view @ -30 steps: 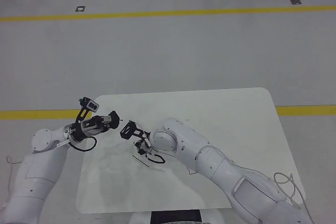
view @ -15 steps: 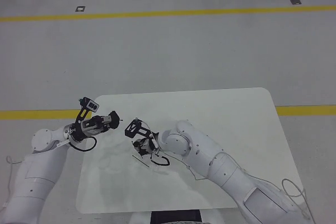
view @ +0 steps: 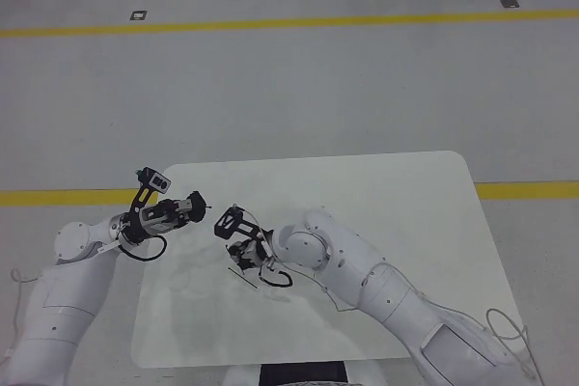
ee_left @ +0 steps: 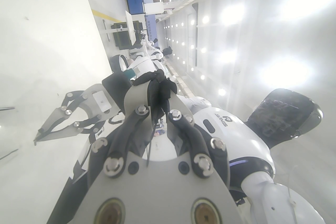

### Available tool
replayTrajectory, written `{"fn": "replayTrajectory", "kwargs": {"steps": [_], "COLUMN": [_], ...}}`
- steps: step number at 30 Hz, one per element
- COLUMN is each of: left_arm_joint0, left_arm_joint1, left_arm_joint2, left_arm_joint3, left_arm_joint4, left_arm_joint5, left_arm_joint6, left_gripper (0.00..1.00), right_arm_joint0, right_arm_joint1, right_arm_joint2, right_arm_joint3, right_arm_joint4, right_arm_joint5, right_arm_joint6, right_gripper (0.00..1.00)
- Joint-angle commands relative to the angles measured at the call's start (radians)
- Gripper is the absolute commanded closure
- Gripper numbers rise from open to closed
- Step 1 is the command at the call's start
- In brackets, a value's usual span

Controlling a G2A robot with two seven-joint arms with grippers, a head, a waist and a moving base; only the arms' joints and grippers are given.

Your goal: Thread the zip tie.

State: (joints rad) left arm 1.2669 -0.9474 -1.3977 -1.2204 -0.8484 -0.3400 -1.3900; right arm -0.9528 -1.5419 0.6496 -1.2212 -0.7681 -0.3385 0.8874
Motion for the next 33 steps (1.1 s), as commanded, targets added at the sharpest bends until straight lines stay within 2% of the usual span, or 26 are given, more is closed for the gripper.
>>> {"fn": "replayTrajectory", "kwargs": {"steps": [1, 8, 14, 20, 23, 28, 33], "left_arm_joint0": [0.0, 0.0, 0.0, 0.0, 0.0, 0.0, 0.0], "left_arm_joint1": [0.0, 0.0, 0.0, 0.0, 0.0, 0.0, 0.0], "left_arm_joint2": [0.0, 0.0, 0.0, 0.0, 0.0, 0.0, 0.0], "left_arm_joint3": [0.0, 0.0, 0.0, 0.0, 0.0, 0.0, 0.0], "left_arm_joint4": [0.0, 0.0, 0.0, 0.0, 0.0, 0.0, 0.0], "left_arm_joint5": [0.0, 0.0, 0.0, 0.0, 0.0, 0.0, 0.0], "left_arm_joint6": [0.0, 0.0, 0.0, 0.0, 0.0, 0.0, 0.0], "left_gripper": [1.0, 1.0, 1.0, 1.0, 1.0, 1.0, 1.0], "right_arm_joint0": [-0.007, -0.076, -0.162, -0.259, -0.284, -0.28, -0.236], "right_arm_joint1": [0.004, 0.045, 0.089, 0.133, 0.148, 0.159, 0.153], "right_arm_joint2": [0.007, 0.098, 0.198, 0.311, 0.343, 0.369, 0.351], "right_arm_joint3": [-0.006, -0.069, -0.171, -0.287, -0.328, -0.343, -0.334], "right_arm_joint4": [-0.001, 0.002, 0.004, 0.044, 0.074, 0.115, 0.126], "right_arm_joint5": [0.003, -0.001, -0.001, -0.001, -0.001, -0.001, 0.032], "right_arm_joint6": [-0.007, -0.02, -0.046, -0.127, -0.166, -0.208, -0.23], "right_gripper": [1.0, 1.0, 1.0, 1.0, 1.0, 1.0, 1.0]}}
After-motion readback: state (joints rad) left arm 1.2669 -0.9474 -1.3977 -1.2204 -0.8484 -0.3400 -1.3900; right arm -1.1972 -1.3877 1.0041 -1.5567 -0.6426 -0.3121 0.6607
